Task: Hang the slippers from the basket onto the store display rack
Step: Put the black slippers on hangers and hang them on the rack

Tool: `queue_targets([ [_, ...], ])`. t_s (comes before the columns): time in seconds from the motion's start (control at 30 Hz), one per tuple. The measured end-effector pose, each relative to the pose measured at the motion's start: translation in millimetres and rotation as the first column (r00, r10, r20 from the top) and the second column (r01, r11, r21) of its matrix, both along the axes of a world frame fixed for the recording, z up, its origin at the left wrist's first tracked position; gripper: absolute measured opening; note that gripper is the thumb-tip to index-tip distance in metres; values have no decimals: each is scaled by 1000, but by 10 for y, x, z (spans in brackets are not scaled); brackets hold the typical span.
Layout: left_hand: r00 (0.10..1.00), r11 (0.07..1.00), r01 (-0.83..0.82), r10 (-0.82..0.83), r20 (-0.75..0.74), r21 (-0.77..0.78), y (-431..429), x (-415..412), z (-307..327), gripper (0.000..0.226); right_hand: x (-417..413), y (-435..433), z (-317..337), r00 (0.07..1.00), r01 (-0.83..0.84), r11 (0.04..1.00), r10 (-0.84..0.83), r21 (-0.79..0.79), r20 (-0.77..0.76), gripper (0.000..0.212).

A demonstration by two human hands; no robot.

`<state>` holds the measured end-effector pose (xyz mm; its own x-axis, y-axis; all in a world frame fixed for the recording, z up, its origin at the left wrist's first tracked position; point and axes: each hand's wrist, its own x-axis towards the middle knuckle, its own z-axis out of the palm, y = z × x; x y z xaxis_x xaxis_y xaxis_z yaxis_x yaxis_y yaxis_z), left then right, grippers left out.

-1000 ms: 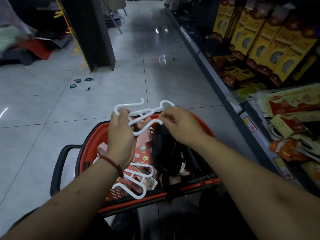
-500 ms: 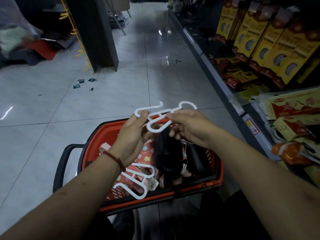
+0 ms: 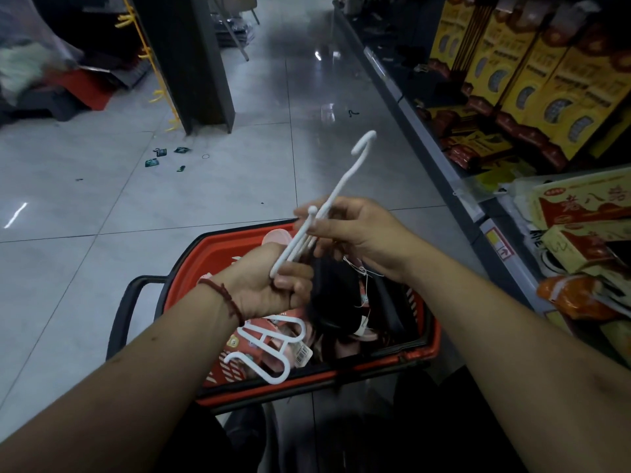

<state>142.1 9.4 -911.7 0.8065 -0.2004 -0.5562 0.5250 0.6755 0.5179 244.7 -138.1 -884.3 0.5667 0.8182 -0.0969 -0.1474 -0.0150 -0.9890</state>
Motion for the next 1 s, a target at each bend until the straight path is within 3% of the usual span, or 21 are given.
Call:
queue_targets([
  [0.07, 1000, 1000, 4, -4, -18, 8, -18, 16, 2, 40, -15, 11, 5, 996, 69, 998, -68, -10, 64, 31],
  [0.1, 1000, 996, -12, 15, -24, 92, -29, 41, 8, 36, 4, 8, 20, 987, 138, 990, -136, -11, 85, 27],
  [0.17, 996, 882, -77, 88, -2, 465, -77, 127, -24, 30, 104, -68, 60, 942, 312, 949, -301, -52, 148, 21],
  [0.2, 994, 710, -103, 103, 43, 696, -96, 155, -70, 29, 174, -129, 71, 901, 397, 913, -367, -94, 231, 21],
  [0.23, 992, 449, -123, 72, 102, 885, -114, 178, -126, 29, 260, -205, 54, 848, 473, 869, -406, -144, 340, 20],
  [0.27, 989, 189, -145, -11, 149, 971, -128, 188, -180, 26, 344, -292, 17, 799, 537, 822, -422, -191, 429, 19],
  [0.3, 981, 31, -165, -96, 167, 986, -155, 195, -220, 21, 412, -385, -18, 765, 583, 779, -431, -230, 478, 19],
  [0.33, 975, -18, -161, -156, 156, 987, -187, 197, -246, 16, 471, -465, -56, 748, 611, 747, -435, -262, 502, 21],
  [0.43, 947, -11, -108, -304, 100, 994, -322, 303, -232, 11, 594, -636, -163, 741, 636, 694, -429, -337, 516, 25],
  [0.63, 837, -310, -85, -537, -101, 947, -488, 879, -157, 17, 697, -866, -337, 730, 667, 613, -427, -423, 533, 30],
  [0.77, 762, -331, -36, -619, -189, 943, -638, 1159, -344, 61, 772, -959, -441, 764, 624, 586, -316, -517, 563, 30],
  [0.83, 728, -459, 6, -607, -319, 888, -706, 1228, -457, 82, 816, -982, -491, 783, 598, 576, -272, -557, 560, 33],
  [0.9, 742, -532, -22, -575, -343, 846, -754, 1278, -517, 84, 860, -1011, -535, 800, 572, 574, -234, -586, 552, 31],
  [1.0, 756, -536, 12, -548, -359, 844, -760, 1335, -548, 89, 854, -1048, -524, 826, 528, 584, -183, -616, 534, 29],
])
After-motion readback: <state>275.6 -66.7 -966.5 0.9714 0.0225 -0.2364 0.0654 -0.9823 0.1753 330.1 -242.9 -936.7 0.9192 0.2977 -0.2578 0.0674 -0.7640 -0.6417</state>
